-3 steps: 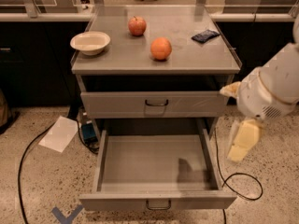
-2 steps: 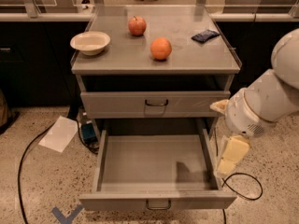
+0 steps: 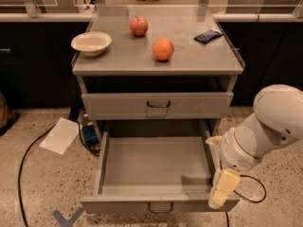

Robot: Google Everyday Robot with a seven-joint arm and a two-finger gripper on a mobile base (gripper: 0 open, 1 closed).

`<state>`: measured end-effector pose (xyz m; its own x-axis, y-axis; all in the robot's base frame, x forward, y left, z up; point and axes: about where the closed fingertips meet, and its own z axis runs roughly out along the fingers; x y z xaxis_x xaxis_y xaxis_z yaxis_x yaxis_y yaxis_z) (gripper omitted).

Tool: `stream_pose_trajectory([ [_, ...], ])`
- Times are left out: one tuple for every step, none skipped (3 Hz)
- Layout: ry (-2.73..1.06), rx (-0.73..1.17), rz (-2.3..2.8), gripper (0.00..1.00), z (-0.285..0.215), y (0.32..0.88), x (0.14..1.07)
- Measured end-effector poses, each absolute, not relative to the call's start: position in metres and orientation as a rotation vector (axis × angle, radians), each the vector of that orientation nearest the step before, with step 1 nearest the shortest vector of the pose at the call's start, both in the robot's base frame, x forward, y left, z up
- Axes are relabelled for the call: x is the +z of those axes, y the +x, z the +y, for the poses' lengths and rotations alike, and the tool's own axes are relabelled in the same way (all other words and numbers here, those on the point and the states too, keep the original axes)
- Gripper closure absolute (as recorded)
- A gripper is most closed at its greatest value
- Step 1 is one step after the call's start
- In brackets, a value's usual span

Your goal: Close middle drawer

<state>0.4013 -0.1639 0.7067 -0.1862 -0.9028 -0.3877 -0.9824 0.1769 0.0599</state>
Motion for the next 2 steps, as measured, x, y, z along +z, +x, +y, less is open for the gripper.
stream_pose_trajectory([
  [-1.809,0.434,2.191,0.00,-0.164,0.401,0.707],
  [-1.796,0.486,2.175,0.00,-0.159,0.395,0.686],
])
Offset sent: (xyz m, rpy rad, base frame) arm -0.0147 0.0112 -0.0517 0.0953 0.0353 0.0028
